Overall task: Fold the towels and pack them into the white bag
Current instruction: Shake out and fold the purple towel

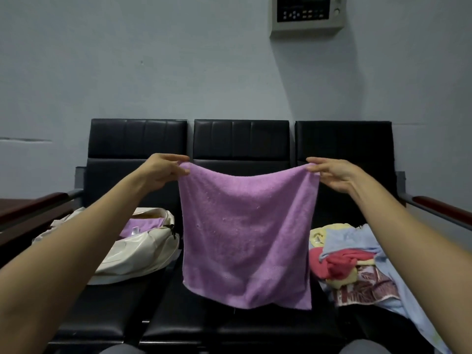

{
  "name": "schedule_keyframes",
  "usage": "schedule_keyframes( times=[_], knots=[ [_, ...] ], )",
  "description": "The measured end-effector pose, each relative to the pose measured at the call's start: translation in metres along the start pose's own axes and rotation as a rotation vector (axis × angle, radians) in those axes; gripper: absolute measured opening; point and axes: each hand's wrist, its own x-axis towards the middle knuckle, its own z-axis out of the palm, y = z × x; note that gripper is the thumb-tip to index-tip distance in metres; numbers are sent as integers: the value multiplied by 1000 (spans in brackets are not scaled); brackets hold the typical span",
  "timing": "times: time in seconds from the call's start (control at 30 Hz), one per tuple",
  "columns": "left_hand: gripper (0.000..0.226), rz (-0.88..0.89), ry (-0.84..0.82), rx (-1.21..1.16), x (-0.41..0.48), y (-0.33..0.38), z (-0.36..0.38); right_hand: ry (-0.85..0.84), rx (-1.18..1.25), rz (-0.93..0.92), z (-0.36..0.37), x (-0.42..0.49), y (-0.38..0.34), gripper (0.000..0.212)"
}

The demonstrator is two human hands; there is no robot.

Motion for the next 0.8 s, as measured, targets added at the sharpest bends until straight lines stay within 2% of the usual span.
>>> schedule_keyframes(
  times=[0.13, 0.2, 0.27, 0.4, 0.63, 0.7, 0.8],
  knots=[
    [43, 159, 107, 361, 0, -10, -4, 87, -445, -168, -2, -4, 4, 45],
    [43, 196, 138, 415, 1, -14, -7, 121, -672, -246, -2, -4, 7, 42],
    [42, 230, 146, 373, -2, -18, -7, 152, -813, -319, -2, -5, 8, 40],
    [38, 322, 228, 244, -15, -15, -7, 232, -804, -458, -1, -14, 6, 32],
    [24, 626, 435, 692, -22, 8, -13, 469, -743, -825, 3, -28, -2, 11],
    [21, 657, 466, 710, -16, 19, -14, 495, -683, -848, 4, -24, -6, 11],
    [18, 604, 425, 645, 1, 23, -17, 473, -639, -749, 3, -9, -6, 11]
  ],
)
